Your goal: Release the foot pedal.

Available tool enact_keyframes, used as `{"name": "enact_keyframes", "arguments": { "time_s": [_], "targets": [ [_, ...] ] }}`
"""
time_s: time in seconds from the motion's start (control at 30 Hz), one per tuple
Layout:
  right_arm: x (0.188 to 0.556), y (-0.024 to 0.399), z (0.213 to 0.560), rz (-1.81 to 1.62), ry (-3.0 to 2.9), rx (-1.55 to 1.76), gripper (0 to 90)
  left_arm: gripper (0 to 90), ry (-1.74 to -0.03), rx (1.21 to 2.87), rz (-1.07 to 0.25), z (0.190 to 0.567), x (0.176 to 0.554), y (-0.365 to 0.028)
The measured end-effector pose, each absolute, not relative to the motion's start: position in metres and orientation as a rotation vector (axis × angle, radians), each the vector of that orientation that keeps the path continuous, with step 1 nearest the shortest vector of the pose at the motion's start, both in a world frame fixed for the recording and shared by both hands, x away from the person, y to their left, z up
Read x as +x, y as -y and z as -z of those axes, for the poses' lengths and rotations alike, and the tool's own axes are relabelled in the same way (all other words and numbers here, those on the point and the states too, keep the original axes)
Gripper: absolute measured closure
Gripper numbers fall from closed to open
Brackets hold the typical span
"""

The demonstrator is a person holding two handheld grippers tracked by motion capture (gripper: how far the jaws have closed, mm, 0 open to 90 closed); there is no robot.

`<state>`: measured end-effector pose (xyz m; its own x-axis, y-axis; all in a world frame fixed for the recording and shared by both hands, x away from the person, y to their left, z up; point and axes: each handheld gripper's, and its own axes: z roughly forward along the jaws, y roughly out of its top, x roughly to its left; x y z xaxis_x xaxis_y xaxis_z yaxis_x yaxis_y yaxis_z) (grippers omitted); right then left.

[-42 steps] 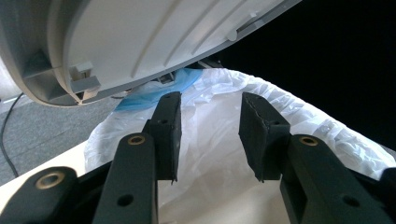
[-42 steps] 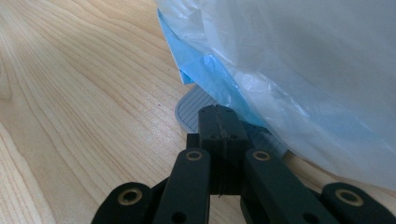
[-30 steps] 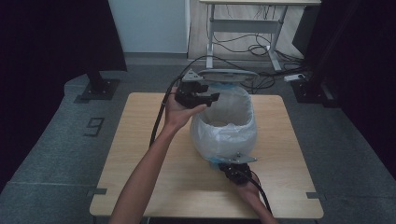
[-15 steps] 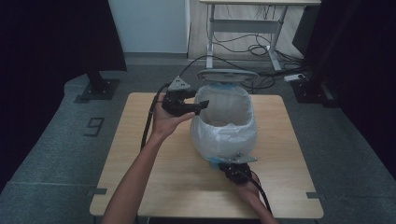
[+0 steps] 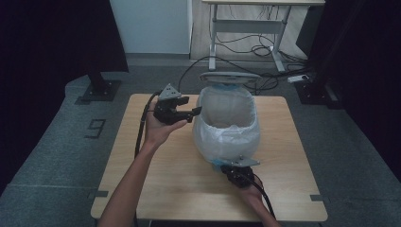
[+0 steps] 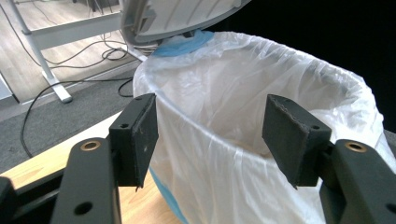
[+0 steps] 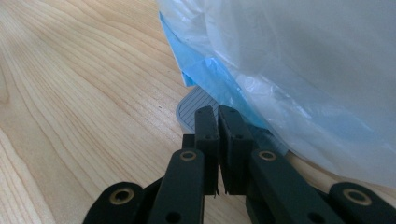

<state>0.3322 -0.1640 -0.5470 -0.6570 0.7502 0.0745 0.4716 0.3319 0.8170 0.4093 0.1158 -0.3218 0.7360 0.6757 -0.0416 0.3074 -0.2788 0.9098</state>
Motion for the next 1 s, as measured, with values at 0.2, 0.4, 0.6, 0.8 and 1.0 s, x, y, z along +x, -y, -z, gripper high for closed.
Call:
{"name": "enact_keyframes", "arguments": {
  "time_s": [0.2,0.4,0.6,0.8,1.0],
  "targets": [
    [0.330,0.164,0.544,-1.257,-2.263,1.088,84.5,36.2,-0.772,1.863,-0.439,0.327,0.404,-0.125],
    [0.327,0.164,0.540,-1.278,-2.230,1.082,80.8,36.2,-0.772,1.864,-0.445,0.333,0.396,-0.134],
    [0.325,0.168,0.536,-1.253,-2.179,1.105,59.9,35.9,-0.765,1.869,-0.446,0.340,0.386,-0.142],
    [0.321,0.176,0.532,-1.301,-2.159,1.118,50.5,35.7,-0.761,1.868,-0.442,0.348,0.376,-0.147],
    [0.314,0.183,0.521,-1.338,-2.132,1.077,47.8,35.4,-0.756,1.889,-0.465,0.353,0.368,-0.154]
  ]
}}
